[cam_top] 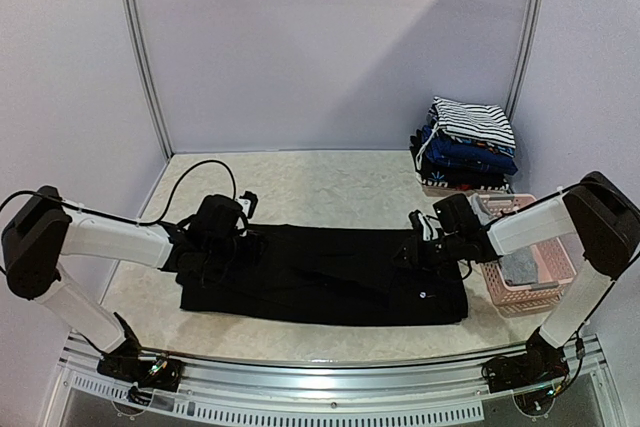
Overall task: Fold and stack the mixed laundry pile
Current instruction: Adjust the rectangle-folded shirt at the center of the board.
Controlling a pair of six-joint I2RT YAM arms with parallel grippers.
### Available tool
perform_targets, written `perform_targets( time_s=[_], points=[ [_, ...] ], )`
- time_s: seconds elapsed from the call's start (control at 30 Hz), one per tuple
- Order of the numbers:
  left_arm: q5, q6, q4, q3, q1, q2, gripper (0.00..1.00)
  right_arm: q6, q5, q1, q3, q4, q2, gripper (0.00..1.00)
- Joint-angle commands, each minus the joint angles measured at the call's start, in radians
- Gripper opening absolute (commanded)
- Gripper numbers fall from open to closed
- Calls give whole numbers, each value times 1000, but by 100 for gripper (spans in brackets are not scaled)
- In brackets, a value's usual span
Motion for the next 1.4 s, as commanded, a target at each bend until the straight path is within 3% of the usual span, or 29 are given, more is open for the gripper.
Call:
perform_targets(
  time_s=[0.0,0.17,0.43,0.87,1.37],
  points=[
    [-17,-7,29,-25,33,19,37,-12,19,5,29,-8,9,36],
    [-18,-7,41,-47,58,18,36,-12,14,6,39,-7,8,29],
    [-28,-8,60,-85,104,10,34,-22,16,6,68,-54,-3,0],
    [-19,-20,119,-128,151,17,31,-186,205,39,318,-484,-126,0],
    [51,-21,218,-167,163,70,30,-325,446,38,483,-659,-117,0]
  ],
)
